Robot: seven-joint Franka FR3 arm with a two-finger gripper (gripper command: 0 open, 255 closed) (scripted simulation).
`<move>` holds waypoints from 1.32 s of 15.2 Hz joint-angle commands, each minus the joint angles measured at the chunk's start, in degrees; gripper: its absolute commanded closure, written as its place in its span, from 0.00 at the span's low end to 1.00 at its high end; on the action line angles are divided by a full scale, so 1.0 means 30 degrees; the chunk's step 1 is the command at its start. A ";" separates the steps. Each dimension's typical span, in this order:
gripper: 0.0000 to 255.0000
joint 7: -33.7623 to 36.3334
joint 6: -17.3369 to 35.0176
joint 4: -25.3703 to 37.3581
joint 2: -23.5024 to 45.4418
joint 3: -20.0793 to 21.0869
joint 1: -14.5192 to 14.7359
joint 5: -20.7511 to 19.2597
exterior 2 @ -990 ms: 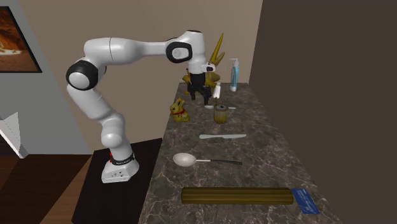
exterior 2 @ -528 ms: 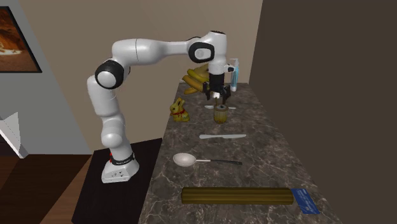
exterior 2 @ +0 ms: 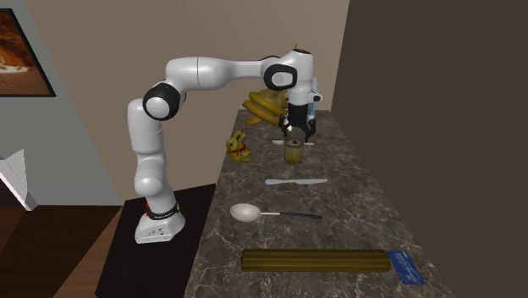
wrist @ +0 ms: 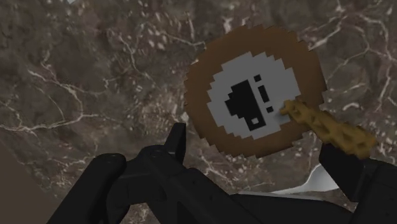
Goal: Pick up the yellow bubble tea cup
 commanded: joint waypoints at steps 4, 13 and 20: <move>1.00 -0.0006 0.0747 -0.0873 -0.0140 0.0009 0.0023 -0.0029; 1.00 -0.0016 0.0709 -0.0814 -0.0119 0.0007 0.0015 -0.0023; 1.00 -0.0060 -0.1290 0.1676 0.0383 -0.0032 -0.0084 0.0090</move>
